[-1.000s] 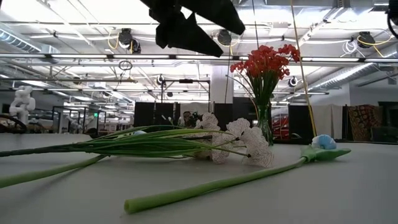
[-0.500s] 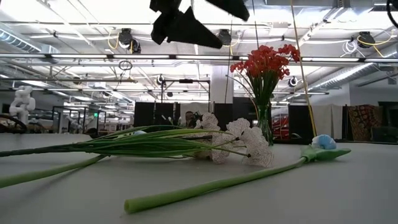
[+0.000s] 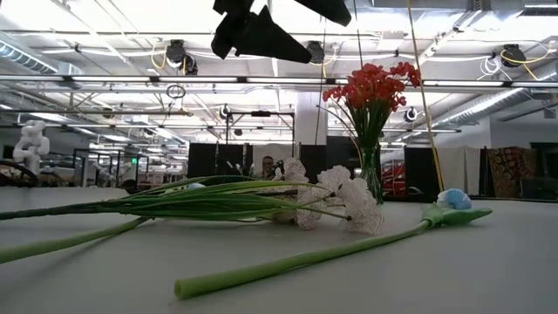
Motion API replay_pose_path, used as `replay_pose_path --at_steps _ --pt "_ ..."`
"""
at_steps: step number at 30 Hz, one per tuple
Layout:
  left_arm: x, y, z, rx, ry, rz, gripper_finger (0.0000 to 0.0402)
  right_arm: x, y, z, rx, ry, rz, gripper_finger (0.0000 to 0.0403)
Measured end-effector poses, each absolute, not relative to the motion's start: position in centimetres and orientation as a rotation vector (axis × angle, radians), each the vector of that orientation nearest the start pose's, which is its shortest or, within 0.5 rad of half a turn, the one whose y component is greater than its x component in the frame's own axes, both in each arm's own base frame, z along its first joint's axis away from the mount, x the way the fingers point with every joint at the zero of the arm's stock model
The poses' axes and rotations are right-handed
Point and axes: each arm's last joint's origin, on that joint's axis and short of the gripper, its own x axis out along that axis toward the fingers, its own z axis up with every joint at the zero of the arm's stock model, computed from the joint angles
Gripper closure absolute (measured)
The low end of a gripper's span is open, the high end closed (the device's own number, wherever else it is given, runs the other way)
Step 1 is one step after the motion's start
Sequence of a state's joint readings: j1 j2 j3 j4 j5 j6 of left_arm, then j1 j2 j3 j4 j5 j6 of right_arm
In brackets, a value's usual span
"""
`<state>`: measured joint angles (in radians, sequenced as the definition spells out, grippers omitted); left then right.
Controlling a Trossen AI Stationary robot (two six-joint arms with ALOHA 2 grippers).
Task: Sort flowers into vase by color
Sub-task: Put the right white flowers into the transparent vase
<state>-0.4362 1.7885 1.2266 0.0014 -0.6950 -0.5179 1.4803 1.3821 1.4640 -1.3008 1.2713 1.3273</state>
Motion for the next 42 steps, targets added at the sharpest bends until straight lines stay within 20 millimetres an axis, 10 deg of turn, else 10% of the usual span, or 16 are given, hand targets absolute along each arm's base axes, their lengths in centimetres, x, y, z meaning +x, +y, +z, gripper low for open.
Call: replay_pose_path --at_steps 29,42 --pt "36.5 -14.6 23.4 -0.123 0.411 0.352 0.0073 5.7 23.1 35.1 0.106 0.282 -0.069 0.0401" --pt "36.7 -14.1 23.4 -0.08 0.421 0.35 0.0073 5.6 18.0 38.3 0.016 0.279 -0.051 0.0401"
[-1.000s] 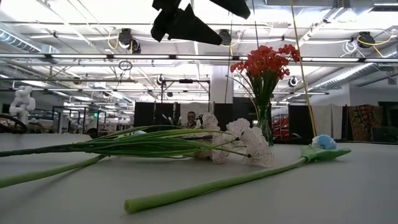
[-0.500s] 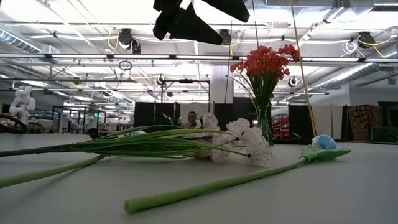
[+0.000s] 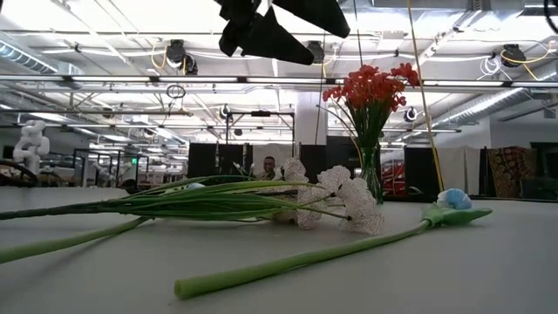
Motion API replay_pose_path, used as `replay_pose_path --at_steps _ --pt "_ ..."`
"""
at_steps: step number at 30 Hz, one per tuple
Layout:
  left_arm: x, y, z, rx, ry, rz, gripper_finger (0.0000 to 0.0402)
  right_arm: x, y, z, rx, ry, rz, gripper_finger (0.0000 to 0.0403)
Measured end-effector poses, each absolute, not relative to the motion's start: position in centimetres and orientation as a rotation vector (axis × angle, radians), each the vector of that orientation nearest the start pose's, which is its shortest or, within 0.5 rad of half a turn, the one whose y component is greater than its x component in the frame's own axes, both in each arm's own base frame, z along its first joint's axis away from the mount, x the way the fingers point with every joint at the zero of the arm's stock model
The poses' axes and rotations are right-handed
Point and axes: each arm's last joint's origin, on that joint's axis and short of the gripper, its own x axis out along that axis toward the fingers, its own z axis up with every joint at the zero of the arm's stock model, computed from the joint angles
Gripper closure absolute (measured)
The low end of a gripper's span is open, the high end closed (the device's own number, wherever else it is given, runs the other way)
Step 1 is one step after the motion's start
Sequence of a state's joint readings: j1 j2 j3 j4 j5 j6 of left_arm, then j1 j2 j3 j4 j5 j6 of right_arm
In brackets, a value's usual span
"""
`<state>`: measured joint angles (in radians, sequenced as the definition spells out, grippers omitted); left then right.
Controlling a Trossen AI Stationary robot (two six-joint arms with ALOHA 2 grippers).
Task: Sort flowers into vase by color
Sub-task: Put the right white flowers into the transparent vase
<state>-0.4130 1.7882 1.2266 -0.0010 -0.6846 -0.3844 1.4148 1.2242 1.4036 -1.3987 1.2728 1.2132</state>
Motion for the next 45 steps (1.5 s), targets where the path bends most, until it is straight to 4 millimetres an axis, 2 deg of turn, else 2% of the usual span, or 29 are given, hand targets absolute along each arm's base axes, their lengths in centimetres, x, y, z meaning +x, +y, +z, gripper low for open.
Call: replay_pose_path --at_steps 6,11,14,17,22,26,29,33,37,39,45 --pt "36.8 -13.9 23.4 -0.082 0.42 0.356 0.0073 5.4 12.7 40.7 -0.009 0.306 -0.014 0.0401" --pt "36.8 -13.8 23.4 -0.09 0.419 0.36 0.0073 4.2 8.3 41.7 0.017 0.389 0.137 0.0401" --pt "36.9 -13.7 23.4 -0.114 0.413 0.368 0.0073 3.4 6.0 41.2 0.046 0.409 0.242 0.0401" --pt "36.9 -13.4 23.4 -0.144 0.406 0.38 0.0073 3.0 4.5 39.6 0.11 0.388 0.311 0.0401" --pt "37.0 -13.3 23.4 -0.191 0.396 0.393 0.0073 2.8 4.6 36.7 0.203 0.315 0.469 0.0401" --pt "37.1 -13.2 23.5 -0.197 0.381 0.4 0.0073 3.0 7.7 35.0 0.101 0.246 0.536 0.0401" --pt "37.2 -13.1 23.7 -0.201 0.368 0.414 0.0073 3.1 8.0 36.0 0.168 0.147 0.552 0.0401" --pt "37.3 -12.8 23.7 -0.203 0.361 0.426 0.0073 2.9 8.4 37.3 0.131 0.075 0.684 0.0401" --pt "37.3 -12.8 23.8 -0.211 0.347 0.427 0.0073 2.6 7.9 38.9 0.128 -0.01 0.79 0.0401" --pt "37.4 -12.8 23.9 -0.213 0.341 0.432 0.0073 2.6 8.1 38.6 0.088 -0.009 0.806 0.0401" --pt "37.4 -12.8 24.1 -0.217 0.314 0.451 0.0073 2.9 9.6 36.3 0.024 -0.038 0.803 0.0401"
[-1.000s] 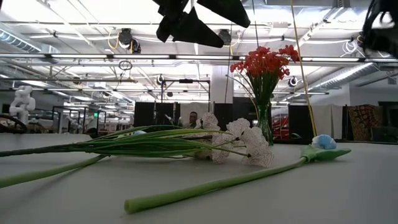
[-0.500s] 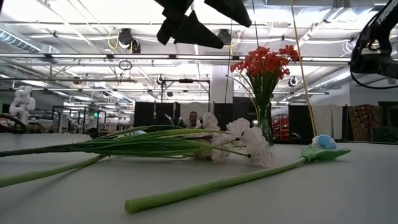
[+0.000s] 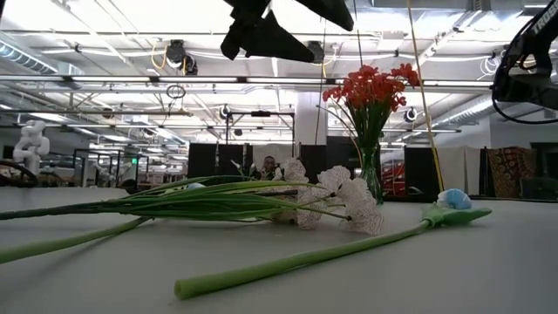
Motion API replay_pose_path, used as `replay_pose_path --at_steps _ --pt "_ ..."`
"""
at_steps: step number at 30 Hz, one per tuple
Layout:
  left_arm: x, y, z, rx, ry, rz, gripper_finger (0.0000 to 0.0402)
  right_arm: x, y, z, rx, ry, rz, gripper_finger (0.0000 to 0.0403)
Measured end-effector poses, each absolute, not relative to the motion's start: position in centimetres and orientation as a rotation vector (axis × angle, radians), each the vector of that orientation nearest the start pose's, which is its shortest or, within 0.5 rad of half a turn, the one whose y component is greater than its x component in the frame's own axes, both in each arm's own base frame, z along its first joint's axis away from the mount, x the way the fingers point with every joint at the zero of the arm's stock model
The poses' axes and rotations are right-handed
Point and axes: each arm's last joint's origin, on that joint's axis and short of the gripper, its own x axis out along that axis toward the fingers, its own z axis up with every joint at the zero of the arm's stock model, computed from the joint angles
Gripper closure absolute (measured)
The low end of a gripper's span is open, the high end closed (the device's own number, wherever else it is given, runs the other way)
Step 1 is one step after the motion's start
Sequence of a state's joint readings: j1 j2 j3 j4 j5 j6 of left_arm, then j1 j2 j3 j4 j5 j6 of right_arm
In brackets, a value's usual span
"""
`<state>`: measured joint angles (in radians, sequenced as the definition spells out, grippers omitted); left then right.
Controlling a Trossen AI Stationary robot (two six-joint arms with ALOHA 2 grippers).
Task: Sort flowers into vase by color
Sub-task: Put the right white flowers into the transparent vase
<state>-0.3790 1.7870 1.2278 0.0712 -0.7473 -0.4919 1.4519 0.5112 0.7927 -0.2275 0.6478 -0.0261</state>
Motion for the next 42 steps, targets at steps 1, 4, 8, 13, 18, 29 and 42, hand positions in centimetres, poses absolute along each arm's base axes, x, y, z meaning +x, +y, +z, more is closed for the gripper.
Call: replay_pose_path --at_steps 1,4,8,13,18,29,42 --pt "37.4 -12.8 24.1 -0.22 0.309 0.452 0.0073 3.0 9.9 36.0 0.034 -0.055 0.793 0.0401" --pt "37.5 -12.8 24.2 -0.228 0.292 0.458 0.0073 3.3 10.5 35.2 0.065 -0.086 0.81 0.0401" --pt "37.5 -12.8 24.3 -0.231 0.286 0.46 0.0073 3.6 11.2 34.2 0.098 -0.094 0.813 0.0401" --pt "37.5 -12.8 24.3 -0.231 0.286 0.459 0.0073 4.0 12.2 32.8 0.106 -0.077 0.797 0.0401" --pt "37.5 -12.8 24.3 -0.229 0.288 0.459 0.0073 4.5 12.8 31.8 0.084 -0.07 0.771 0.0401" --pt "37.5 -12.8 24.3 -0.229 0.288 0.459 0.0073 5.4 14.1 30.4 0.04 0.009 0.73 0.0401" --pt "37.5 -12.8 24.2 -0.229 0.289 0.459 0.0073 6.2 15.1 28.2 0.031 0.177 0.613 0.0344"
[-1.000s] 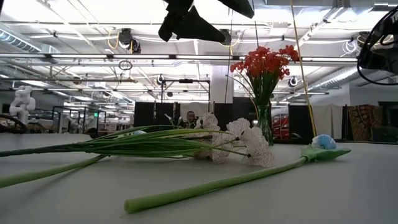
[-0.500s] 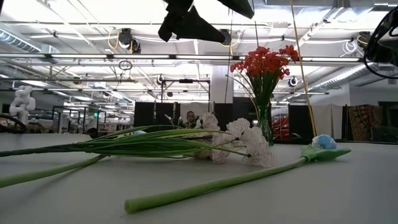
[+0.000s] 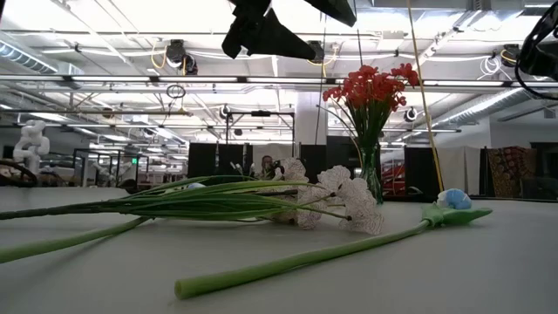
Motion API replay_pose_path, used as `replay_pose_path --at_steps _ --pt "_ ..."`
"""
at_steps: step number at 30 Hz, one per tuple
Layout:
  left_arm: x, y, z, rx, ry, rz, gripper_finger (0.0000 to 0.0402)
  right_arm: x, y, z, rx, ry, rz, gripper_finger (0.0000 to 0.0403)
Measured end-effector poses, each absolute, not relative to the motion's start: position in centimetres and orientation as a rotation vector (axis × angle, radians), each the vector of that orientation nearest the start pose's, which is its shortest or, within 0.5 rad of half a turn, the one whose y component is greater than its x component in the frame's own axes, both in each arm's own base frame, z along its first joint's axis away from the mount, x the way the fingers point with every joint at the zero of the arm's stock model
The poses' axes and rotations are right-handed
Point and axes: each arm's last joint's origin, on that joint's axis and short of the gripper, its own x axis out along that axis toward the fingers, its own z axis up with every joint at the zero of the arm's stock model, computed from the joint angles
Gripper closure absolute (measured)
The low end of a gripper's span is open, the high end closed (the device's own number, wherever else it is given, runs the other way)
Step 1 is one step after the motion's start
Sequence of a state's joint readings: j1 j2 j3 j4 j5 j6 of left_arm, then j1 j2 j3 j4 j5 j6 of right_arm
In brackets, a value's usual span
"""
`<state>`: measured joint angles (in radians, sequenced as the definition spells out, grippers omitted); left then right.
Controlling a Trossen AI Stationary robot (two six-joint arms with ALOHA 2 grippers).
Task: Sort flowers into vase by color
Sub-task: Put the right white flowers into the transparent vase, then put the white flowers into the transparent vase
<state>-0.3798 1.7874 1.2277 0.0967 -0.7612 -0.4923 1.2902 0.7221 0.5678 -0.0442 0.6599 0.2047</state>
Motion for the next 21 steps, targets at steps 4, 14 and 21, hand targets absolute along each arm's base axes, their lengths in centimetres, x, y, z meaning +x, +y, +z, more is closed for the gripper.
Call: replay_pose_path --at_steps 4,14,21 --pt "37.5 -12.8 24.2 -0.229 0.289 0.458 0.0073 6.0 14.7 27.7 0.074 0.248 0.604 0.0278" --pt "37.2 -13.4 24.1 -0.243 0.3 0.449 0.0073 4.1 10.7 28.9 0.24 0.543 0.657 0.0164" --pt "36.6 -14.9 22.7 -0.308 0.367 0.425 0.0073 3.1 7.9 27.3 0.207 0.815 0.577 0.0157"
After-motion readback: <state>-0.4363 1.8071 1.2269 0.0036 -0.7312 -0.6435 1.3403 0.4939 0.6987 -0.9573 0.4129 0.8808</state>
